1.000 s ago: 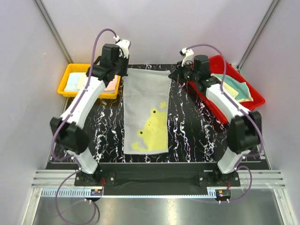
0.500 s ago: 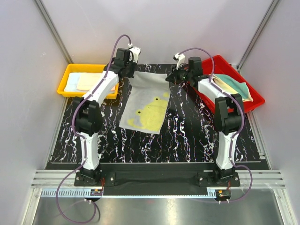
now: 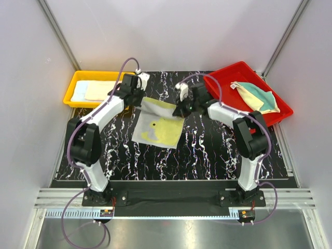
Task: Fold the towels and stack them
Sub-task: Fold the towel
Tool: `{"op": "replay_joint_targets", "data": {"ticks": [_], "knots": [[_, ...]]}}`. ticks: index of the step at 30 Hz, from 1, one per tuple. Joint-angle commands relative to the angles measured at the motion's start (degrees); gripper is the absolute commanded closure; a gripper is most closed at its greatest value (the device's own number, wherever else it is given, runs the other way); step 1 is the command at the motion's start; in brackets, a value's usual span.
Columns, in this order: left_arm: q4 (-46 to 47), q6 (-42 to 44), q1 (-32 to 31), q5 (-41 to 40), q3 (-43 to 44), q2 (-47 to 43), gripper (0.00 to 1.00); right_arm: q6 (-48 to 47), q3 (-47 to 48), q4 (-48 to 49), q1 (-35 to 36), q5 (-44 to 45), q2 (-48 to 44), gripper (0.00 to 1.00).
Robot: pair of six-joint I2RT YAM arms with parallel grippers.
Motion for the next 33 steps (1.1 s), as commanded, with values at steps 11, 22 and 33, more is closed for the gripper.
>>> {"op": "replay_joint_targets", "data": {"ticks": [11,22,33], "knots": [[-3.47,-2.39,-2.61,-1.86,-14.48,-14.18,1.00,3.12,-14.56,-0.44,4.31,4.56,-13.27,1.00],[-7.86,-6.09,-2.79,-2.47,-22.05,-15.07,0.87,13.04,-22.04,1.58,9.58,2.81,-12.15,0.86],[-11.30,-13.47,-2.96,-4.24,-21.53,-21.04,0.62,17.78,-32.49,-1.05,11.17,2.80,-26.37,0.59]]}}
